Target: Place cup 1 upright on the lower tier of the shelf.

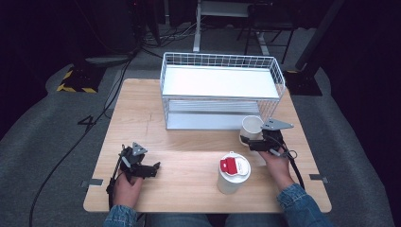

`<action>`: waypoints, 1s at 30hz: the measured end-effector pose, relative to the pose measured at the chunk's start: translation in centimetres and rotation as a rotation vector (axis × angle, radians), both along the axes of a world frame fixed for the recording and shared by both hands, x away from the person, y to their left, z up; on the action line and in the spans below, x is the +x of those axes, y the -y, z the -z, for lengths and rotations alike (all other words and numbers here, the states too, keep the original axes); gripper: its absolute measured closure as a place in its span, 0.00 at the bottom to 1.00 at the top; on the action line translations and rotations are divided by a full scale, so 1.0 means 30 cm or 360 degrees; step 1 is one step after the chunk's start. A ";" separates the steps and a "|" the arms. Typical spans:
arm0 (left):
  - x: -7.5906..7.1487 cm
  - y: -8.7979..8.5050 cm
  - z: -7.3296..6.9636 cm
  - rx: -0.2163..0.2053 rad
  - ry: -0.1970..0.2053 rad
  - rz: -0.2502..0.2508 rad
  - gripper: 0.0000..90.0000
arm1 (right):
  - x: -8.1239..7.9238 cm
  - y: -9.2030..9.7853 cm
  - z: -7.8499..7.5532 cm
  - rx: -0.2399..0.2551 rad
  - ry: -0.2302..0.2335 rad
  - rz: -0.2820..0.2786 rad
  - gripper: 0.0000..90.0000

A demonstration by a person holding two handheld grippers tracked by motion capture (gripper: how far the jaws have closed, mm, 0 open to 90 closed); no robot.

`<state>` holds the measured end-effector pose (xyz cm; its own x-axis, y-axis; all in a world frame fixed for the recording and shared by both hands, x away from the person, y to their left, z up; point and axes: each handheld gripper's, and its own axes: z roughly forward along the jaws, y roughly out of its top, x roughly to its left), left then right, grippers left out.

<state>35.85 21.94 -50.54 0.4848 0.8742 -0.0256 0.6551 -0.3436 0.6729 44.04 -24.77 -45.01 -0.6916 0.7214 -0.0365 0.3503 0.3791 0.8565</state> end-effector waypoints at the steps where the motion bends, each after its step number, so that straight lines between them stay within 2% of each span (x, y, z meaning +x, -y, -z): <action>1: 0.000 0.000 0.000 0.0000 0.0003 -0.0002 0.04 | 0.004 -0.006 -0.002 -0.0001 -0.0003 -0.0006 0.25; 10: 0.000 0.000 0.000 -0.0001 0.0000 0.0001 0.04 | 0.042 -0.060 -0.025 0.0006 0.0008 -0.0053 0.25; 15: 0.000 0.000 0.000 -0.0001 0.0000 0.0001 0.04 | 0.064 -0.095 -0.027 -0.0033 0.0000 -0.0081 0.25; 19: 0.000 0.000 0.001 0.0000 0.0002 -0.0001 0.04 | 0.087 -0.119 -0.034 -0.0023 0.0017 -0.0093 0.25; 30: 0.000 0.000 0.000 -0.0001 0.0000 0.0000 0.04 | 0.137 -0.172 -0.033 -0.0006 0.0035 -0.0074 0.25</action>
<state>35.85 21.95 -50.55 0.4851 0.8741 -0.0260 0.6551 -0.3436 0.6729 48.15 -19.60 -44.03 -0.7235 0.6882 -0.0544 0.3134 0.3977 0.8623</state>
